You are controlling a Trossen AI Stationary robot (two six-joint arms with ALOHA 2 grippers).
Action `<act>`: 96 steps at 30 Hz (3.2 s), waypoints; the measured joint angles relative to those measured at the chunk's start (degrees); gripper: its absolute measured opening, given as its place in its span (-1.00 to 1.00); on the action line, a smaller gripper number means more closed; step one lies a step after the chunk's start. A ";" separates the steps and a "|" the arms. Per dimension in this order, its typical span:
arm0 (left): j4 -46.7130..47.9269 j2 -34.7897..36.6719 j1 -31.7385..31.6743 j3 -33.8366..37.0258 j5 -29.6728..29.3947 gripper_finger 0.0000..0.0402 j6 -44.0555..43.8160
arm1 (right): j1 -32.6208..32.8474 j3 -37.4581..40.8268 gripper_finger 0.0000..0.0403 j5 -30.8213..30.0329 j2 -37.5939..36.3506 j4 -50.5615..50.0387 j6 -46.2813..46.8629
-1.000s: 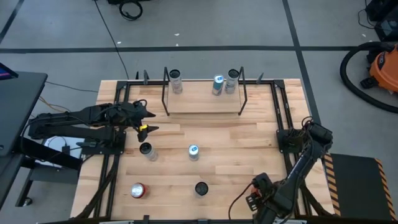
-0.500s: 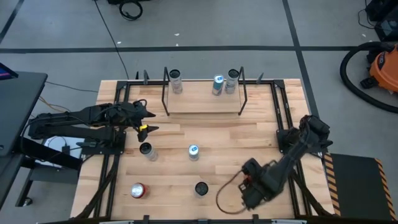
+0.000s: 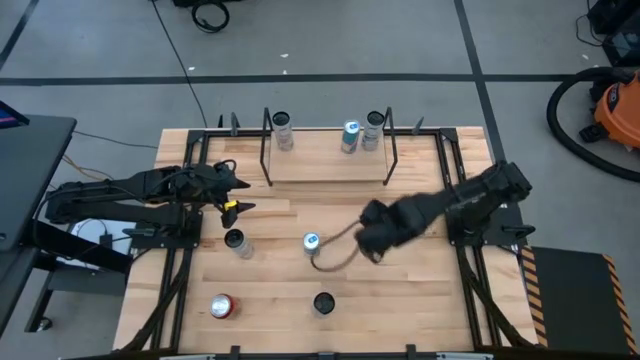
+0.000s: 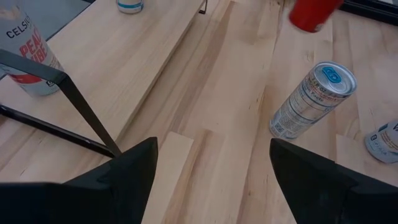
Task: Place canned beverage on shelf
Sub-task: Put the right red soda can on the shelf
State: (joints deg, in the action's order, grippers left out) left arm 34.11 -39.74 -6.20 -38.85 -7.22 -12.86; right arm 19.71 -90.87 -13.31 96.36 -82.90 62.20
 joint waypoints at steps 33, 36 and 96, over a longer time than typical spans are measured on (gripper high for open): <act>2.23 -0.01 0.02 0.00 0.02 0.55 -4.54 | -36.50 -0.02 0.47 5.68 0.06 45.23 -78.80; 2.25 -0.01 0.00 0.00 0.02 0.55 -4.55 | -38.40 0.00 0.47 7.80 0.06 45.23 -81.78; -0.43 -0.01 0.00 0.00 -0.09 0.55 -4.46 | -47.11 -0.12 0.73 15.79 10.45 40.88 -102.97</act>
State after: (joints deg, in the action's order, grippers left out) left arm 33.68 -39.75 -6.20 -38.85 -7.31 -17.32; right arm -27.40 -90.99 2.47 106.81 -42.02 -40.77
